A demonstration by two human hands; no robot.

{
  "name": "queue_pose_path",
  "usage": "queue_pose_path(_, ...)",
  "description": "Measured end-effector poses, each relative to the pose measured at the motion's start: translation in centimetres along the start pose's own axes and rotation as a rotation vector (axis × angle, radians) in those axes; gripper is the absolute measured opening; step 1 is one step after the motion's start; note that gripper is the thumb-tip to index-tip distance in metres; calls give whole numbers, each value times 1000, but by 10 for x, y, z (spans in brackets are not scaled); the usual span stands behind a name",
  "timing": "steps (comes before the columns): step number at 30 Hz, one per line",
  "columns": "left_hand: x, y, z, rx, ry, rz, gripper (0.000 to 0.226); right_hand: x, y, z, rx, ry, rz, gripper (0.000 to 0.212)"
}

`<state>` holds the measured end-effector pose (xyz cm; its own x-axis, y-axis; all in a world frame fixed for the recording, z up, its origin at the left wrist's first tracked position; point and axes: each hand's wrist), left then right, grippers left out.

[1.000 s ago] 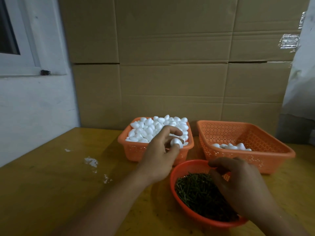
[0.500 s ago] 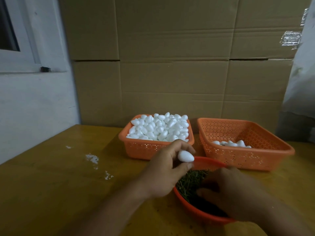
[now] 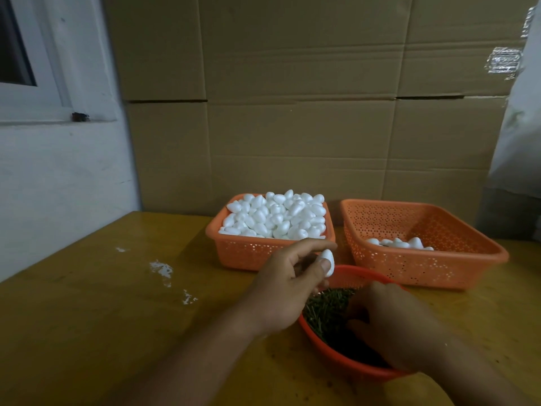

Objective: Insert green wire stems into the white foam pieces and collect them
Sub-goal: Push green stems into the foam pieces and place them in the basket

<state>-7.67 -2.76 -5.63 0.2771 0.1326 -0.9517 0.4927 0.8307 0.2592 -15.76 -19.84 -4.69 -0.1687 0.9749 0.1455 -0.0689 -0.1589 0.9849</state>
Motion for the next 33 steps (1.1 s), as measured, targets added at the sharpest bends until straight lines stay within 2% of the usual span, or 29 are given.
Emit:
queue_pose_path(3,-4,-1,-1,30,98,-190,21,-2,0,-1,-87,-12,28,9)
queue_pose_path(6,-8,1,-2,97,177,-379,16,-2,1,-3,-203,1,26,15)
queue_pose_path(10,-10,3,-2,152,246,-499,20,-3,9,-6,-363,67,138,11)
queue_pose_path(16,-14,3,-4,172,337,-557,26,-1,15,-12,-550,123,335,10)
queue_pose_path(22,-16,2,-6,183,375,-564,25,9,17,-12,-737,224,698,10)
queue_pose_path(24,-16,3,-6,183,385,-559,26,12,14,-12,-772,253,777,17)
queue_pose_path(29,-15,2,-6,173,421,-584,27,18,8,-10,-832,274,958,18)
queue_pose_path(33,-16,0,-7,168,445,-613,28,18,7,-9,-842,246,949,6)
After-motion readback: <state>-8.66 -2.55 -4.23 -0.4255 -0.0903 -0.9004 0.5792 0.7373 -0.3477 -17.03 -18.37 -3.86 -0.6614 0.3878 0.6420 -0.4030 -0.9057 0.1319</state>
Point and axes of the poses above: each hand's wrist, its own z-axis towards the middle knuckle, its own y-axis out of the back of the hand, x = y × z, and after that the axes turned 14 degrees about y, right-handed
